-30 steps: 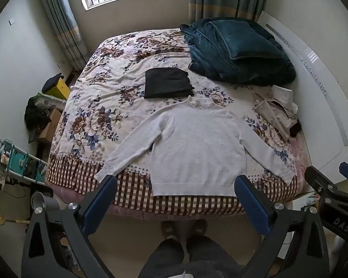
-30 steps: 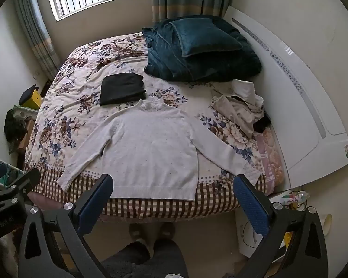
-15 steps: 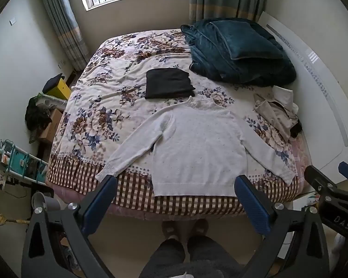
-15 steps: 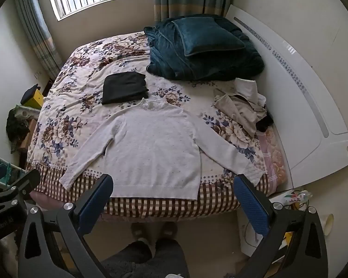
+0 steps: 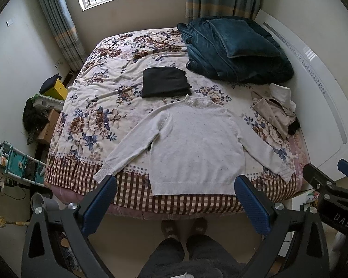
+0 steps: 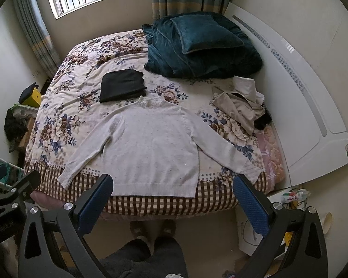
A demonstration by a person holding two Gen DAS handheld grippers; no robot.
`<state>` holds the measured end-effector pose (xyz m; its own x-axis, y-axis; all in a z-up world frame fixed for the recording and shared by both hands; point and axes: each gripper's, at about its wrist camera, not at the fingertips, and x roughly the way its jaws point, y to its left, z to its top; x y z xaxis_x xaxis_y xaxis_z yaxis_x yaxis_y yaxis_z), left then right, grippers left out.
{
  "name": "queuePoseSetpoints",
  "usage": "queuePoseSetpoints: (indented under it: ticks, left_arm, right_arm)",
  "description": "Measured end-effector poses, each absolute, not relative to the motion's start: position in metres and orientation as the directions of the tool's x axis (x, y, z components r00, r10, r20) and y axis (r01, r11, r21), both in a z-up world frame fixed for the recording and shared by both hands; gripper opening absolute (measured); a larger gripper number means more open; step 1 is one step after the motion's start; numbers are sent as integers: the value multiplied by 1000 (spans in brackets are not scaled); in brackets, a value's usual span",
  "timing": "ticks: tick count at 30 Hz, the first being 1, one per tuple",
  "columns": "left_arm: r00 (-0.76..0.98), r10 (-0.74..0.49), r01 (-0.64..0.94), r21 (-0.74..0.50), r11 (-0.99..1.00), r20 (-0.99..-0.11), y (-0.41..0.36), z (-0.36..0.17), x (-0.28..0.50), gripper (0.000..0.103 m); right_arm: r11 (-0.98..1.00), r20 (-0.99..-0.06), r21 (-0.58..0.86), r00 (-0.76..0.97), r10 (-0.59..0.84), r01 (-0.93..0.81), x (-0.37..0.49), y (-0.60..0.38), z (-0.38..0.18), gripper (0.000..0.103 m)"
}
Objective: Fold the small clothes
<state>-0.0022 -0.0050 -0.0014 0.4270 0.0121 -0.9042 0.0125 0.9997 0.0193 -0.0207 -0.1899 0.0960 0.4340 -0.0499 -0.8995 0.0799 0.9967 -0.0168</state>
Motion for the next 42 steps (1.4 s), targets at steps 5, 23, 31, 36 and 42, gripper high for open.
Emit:
queuePoseSetpoints:
  ticks: [5,23,31,36,42]
  left_arm:
    - [425,14,11,20,1000,-905,-4,-2,-2,103]
    - [422,13,12,19,1000,-906,-3,-3,-3,103]
    - [422,16,6,20,1000,-906,-3,-8,-5,103]
    - [422,13,3,16,1000,-907,-3,-7,-4,103]
    - [425,17,1,19,1000,-905,-4,-7,-4,103]
  right_arm:
    - [997,-901,-17,432,-48,76,-22,-188,96,103]
    - [997,-906,-10,422,-39,72,-18,-185,93,103]
    - [998,-906,-12,421,-40,70,-18,-183,93,103]
    - [997,-906,-15,421,-43,70,-16,-184,93,103]
    - [997,-906,-12,422,-40,71,-16,-185,94,103]
